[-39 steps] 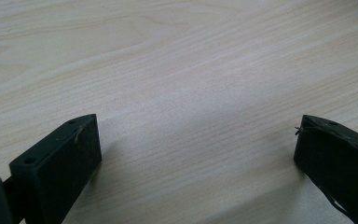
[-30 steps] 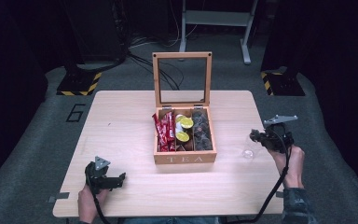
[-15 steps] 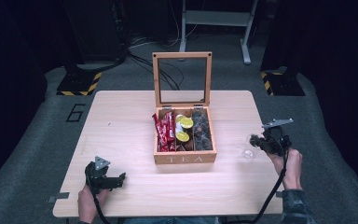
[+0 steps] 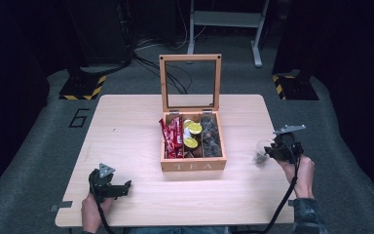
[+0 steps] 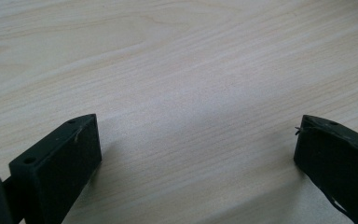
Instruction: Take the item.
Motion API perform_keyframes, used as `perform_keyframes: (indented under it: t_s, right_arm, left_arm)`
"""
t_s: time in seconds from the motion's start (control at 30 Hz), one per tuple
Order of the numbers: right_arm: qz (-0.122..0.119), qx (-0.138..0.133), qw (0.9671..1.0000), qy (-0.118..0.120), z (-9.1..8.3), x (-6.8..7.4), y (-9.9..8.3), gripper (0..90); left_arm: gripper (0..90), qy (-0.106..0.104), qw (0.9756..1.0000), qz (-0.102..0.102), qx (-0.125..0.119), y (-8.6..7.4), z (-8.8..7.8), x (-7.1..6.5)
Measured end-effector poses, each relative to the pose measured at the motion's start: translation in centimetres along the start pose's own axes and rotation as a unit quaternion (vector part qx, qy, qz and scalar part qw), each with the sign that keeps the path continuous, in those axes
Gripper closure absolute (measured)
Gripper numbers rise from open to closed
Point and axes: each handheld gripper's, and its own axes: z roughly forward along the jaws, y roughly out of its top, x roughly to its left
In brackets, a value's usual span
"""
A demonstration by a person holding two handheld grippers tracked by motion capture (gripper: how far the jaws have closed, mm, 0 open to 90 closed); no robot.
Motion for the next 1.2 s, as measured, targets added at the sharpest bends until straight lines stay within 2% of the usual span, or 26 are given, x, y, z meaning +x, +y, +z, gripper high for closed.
perform_keyframes:
  t_s: [0.1, 0.13, 0.27, 0.3, 0.33, 0.37, 0.4, 0.47, 0.53, 0.6, 0.7, 0.87, 1.0, 1.2]
  right_arm:
    - [0.005, -0.008, 0.9999, 0.005, -0.2, -0.1, -0.2, 58.1]
    - [0.016, -0.013, 0.9998, 0.002, -0.4, 0.1, -0.3, 51.6]
    - [0.024, -0.027, 0.9993, 0.005, -1.2, 0.3, -0.9, 38.0]
    - [0.024, -0.027, 0.9993, 0.005, -1.2, 0.3, -0.9, 38.0]
    - [0.023, -0.037, 0.9991, 0.003, -1.6, 0.5, -1.4, 30.7]
    - [0.023, -0.037, 0.9991, 0.003, -1.6, 0.5, -1.4, 30.7]
    - [0.029, -0.044, 0.9986, 0.006, -1.9, 0.7, -1.8, 24.6]
    - [0.027, -0.049, 0.9984, 0.007, -2.1, 1.0, -2.3, 18.1]
    - [0.027, -0.054, 0.9981, 0.006, -2.0, 1.3, -3.0, 14.0]
    - [0.027, -0.058, 0.9979, 0.006, -2.0, 1.5, -3.3, 13.9]
    - [0.034, -0.063, 0.9974, 0.008, -1.6, 2.1, -4.8, 4.7]
    - [0.042, -0.069, 0.9967, 0.001, -1.5, 2.2, -5.9, 1.0]
    - [0.054, -0.082, 0.9952, 0.0, -1.6, 2.8, -7.6, 0.0]
    - [0.069, -0.091, 0.9934, 0.013, -1.2, 3.4, -9.4, 0.0]
  left_arm:
    - [0.5, 0.0, 1.0, 0.0, 0.0, 0.0, 0.0, 0.0]
    - [0.5, 0.0, 1.0, 0.0, 0.0, 0.0, 0.0, 0.0]
    - [0.5, 0.0, 1.0, 0.0, 0.0, 0.0, 0.0, 0.0]
    - [0.5, 0.0, 1.0, 0.0, 0.0, 0.0, 0.0, 0.0]
    - [0.5, 0.0, 1.0, 0.0, 0.0, 0.0, 0.0, 0.0]
    - [0.5, 0.0, 1.0, 0.0, 0.0, 0.0, 0.0, 0.0]
    - [0.5, 0.0, 1.0, 0.0, 0.0, 0.0, 0.0, 0.0]
    - [0.5, 0.0, 1.0, -0.001, 0.0, 0.0, 0.0, 0.0]
    - [0.5, 0.0, 1.0, 0.0, 0.0, 0.0, 0.0, 0.0]
    - [0.5, -0.002, 1.0, 0.001, 0.003, 0.0, 0.0, 0.0]
    - [0.5, -0.001, 1.0, 0.0, 0.003, 0.0, 0.0, 0.0]
    - [0.5, -0.002, 1.0, 0.0, 0.003, 0.0, 0.0, 0.0]
    - [0.5, -0.001, 1.0, 0.001, 0.003, 0.0, 0.0, 0.0]
    - [0.5, -0.001, 1.0, 0.001, 0.002, 0.0, 0.0, 0.0]
